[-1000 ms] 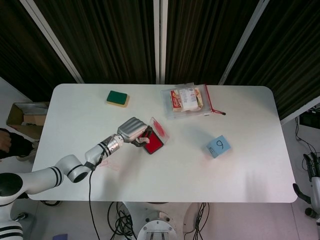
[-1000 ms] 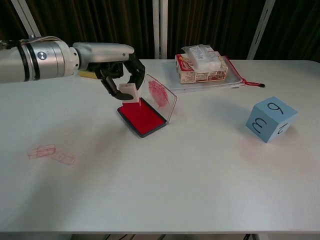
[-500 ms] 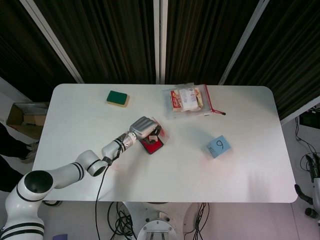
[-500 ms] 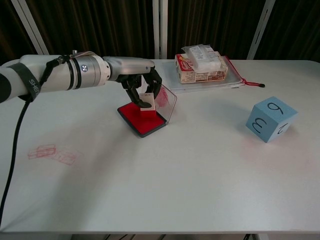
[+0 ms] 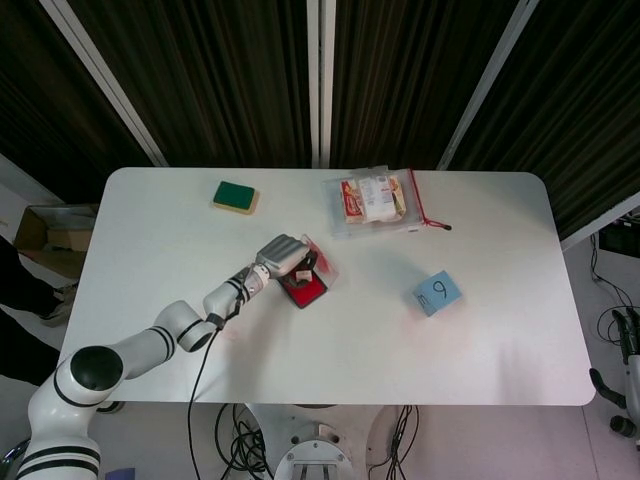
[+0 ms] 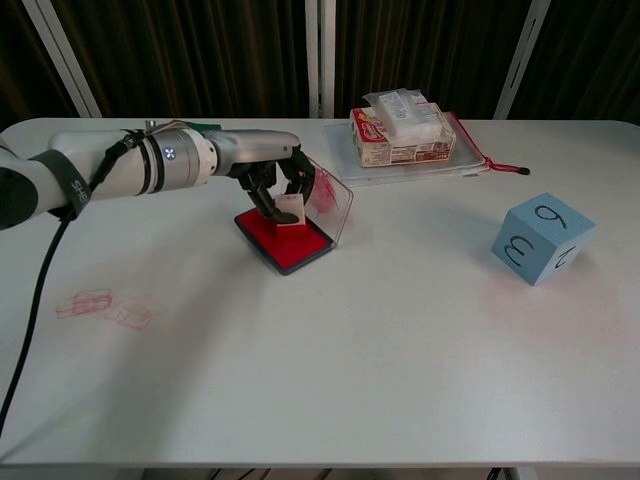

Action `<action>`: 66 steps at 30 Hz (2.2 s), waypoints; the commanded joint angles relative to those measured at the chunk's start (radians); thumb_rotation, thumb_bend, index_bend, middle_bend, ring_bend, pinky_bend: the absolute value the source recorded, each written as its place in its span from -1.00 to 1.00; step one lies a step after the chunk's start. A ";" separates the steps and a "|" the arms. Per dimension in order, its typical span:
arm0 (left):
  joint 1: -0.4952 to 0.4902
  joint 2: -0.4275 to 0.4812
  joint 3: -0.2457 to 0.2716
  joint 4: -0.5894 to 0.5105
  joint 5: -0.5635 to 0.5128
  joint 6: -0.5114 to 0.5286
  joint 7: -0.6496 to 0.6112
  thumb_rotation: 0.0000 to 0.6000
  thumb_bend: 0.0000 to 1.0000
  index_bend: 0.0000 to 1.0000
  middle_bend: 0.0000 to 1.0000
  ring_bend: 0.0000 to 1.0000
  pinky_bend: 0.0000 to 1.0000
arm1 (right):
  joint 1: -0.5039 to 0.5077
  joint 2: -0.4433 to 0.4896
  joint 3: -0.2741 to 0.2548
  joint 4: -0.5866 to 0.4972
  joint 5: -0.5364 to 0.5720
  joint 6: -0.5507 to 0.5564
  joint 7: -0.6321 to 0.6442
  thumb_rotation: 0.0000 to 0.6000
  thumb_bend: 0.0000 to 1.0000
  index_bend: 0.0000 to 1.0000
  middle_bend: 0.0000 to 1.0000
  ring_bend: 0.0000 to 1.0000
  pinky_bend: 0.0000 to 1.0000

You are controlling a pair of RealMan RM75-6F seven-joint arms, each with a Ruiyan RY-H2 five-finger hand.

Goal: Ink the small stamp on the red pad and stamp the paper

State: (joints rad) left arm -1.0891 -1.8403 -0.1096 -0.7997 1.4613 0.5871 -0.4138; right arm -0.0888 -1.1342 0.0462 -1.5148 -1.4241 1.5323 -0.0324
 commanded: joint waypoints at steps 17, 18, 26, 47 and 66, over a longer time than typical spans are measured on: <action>0.165 0.484 0.051 -0.525 -0.025 0.154 0.039 1.00 -0.06 0.32 0.33 0.95 1.00 | 0.003 -0.009 0.004 0.023 -0.006 0.000 0.027 1.00 -0.65 -1.00 -1.00 -1.00 -1.00; 0.199 0.510 0.070 -0.550 -0.024 0.184 0.050 1.00 -0.06 0.32 0.33 0.95 1.00 | 0.006 -0.010 0.004 0.024 -0.008 -0.003 0.026 1.00 -0.65 -1.00 -1.00 -1.00 -1.00; 0.403 0.534 0.208 -0.526 0.023 0.356 0.110 1.00 -0.08 0.31 0.32 0.96 1.00 | 0.014 -0.012 0.002 0.017 -0.016 -0.008 0.006 1.00 -0.64 -1.00 -1.00 -1.00 -1.00; 0.520 0.388 0.231 -0.334 0.093 0.443 0.012 1.00 -0.08 0.22 0.24 0.95 1.00 | 0.004 -0.005 -0.006 -0.021 -0.031 0.020 -0.039 1.00 -0.64 -1.00 -1.00 -1.00 -1.00; 0.520 0.398 0.234 -0.322 0.125 0.422 0.003 1.00 -0.16 -0.17 -0.02 0.87 0.99 | 0.008 -0.012 -0.005 -0.007 -0.021 0.006 -0.033 1.00 -0.64 -1.00 -1.00 -1.00 -1.00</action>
State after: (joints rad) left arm -0.5691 -1.4427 0.1242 -1.1213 1.5858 1.0092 -0.4117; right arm -0.0804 -1.1464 0.0414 -1.5216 -1.4450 1.5377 -0.0656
